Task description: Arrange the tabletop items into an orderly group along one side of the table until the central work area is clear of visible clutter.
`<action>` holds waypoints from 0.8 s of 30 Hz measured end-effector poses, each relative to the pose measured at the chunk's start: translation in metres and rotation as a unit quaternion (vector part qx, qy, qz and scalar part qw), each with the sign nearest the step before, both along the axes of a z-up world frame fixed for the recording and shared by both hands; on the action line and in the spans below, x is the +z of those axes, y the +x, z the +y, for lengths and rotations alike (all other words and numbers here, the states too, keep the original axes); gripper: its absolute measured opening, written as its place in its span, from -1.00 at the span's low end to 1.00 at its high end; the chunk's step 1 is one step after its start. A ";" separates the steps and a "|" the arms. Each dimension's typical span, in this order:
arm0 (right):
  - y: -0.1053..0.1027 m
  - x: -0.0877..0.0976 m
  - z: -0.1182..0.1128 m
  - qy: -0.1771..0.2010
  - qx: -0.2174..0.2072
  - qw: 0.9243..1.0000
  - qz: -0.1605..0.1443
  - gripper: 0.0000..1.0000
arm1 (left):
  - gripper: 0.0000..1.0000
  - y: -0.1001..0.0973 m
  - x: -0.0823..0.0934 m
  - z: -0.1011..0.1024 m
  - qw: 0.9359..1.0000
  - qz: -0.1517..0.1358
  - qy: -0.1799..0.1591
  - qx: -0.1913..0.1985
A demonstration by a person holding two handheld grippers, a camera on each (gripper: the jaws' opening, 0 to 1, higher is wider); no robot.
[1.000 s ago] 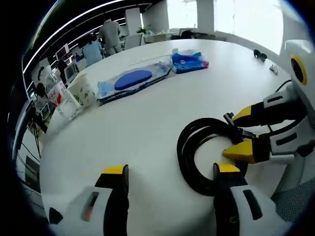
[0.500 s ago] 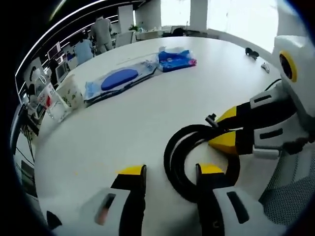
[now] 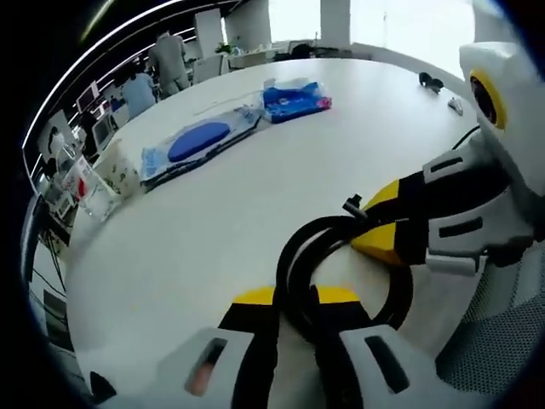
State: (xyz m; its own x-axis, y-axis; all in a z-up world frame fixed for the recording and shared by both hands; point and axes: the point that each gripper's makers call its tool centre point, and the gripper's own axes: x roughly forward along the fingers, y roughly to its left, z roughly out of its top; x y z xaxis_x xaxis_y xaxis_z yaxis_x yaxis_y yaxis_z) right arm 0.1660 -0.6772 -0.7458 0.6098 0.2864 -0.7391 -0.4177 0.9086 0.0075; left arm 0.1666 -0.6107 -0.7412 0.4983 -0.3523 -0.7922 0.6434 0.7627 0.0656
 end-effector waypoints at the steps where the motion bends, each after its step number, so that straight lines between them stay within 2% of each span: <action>1: 0.000 0.000 0.000 0.002 -0.004 1.000 0.002 -0.80 | -0.74 0.000 0.000 0.000 1.000 0.001 0.003 0.000; 12: -0.001 0.001 0.000 0.018 -0.016 1.000 0.015 -0.81 | -0.79 0.002 0.002 0.004 1.000 0.018 -0.005 0.009; 24: 0.021 0.024 -0.008 0.028 -0.042 0.998 -0.022 -0.82 | -0.81 0.026 0.021 -0.003 0.999 0.010 -0.031 0.022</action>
State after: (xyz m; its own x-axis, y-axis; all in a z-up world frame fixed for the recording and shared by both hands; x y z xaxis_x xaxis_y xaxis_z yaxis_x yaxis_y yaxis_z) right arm 0.1869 -0.6849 -0.7221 0.6642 0.2728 -0.6960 -0.3411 0.9391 0.0426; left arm 0.1922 -0.6139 -0.7204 0.4989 -0.3794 -0.7792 0.6099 0.7924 0.0047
